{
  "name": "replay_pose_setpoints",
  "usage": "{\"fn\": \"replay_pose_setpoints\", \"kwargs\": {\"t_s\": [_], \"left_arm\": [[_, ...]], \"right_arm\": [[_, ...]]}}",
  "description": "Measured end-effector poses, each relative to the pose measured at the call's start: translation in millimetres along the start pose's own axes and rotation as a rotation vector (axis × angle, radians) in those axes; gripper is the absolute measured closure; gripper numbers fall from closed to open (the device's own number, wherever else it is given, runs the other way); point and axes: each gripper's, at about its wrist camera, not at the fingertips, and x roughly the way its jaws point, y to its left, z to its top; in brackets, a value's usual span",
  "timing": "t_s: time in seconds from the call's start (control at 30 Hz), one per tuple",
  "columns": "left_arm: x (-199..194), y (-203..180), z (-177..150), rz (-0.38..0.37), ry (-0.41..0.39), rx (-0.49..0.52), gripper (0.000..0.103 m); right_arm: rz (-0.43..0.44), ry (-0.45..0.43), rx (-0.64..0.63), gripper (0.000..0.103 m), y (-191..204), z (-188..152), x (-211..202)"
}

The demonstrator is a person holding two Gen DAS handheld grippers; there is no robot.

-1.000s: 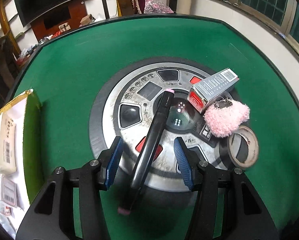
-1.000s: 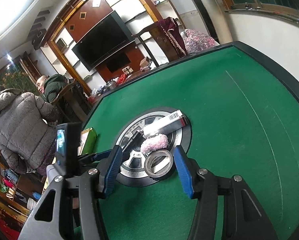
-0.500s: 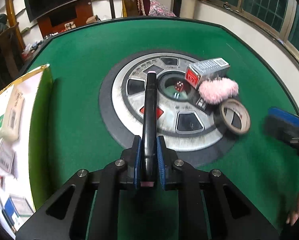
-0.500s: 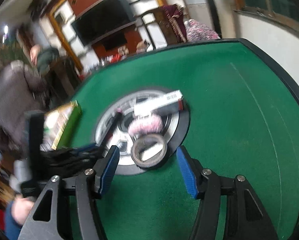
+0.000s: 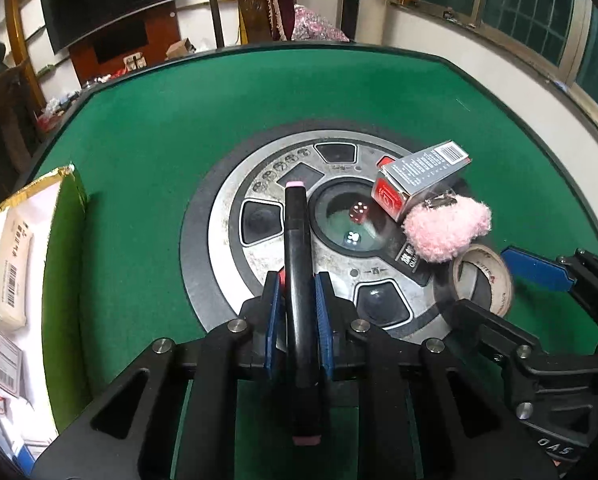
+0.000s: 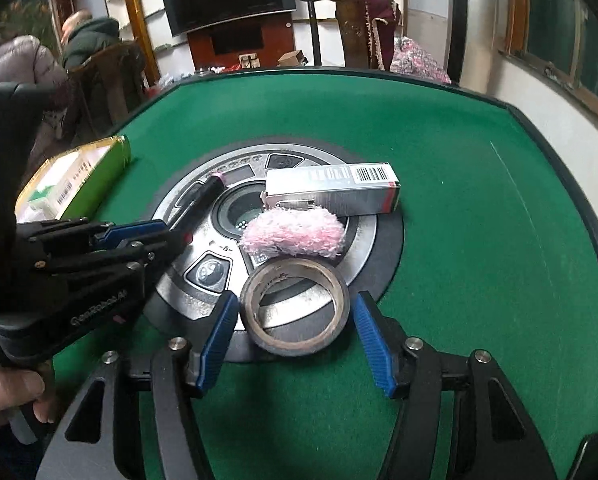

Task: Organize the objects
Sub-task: 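Grasp the black pink-capped marker with the left tool while the right tool grasps the tape roll, then lift the marker and tape roll off the table dial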

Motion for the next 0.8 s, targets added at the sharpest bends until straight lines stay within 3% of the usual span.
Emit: {"fn": "replay_pose_setpoints", "kwargs": {"t_s": [0.17,0.8], "left_arm": [[4,-9,-5,0.044,-0.027,0.041,0.088],[-14,-16,-28,0.066,-0.030,0.067,0.088]], "right_arm": [[-0.034,0.008,-0.042,0.044,4,-2,10],[0.010,0.040,-0.007,0.044,-5,-13,-4]]}}
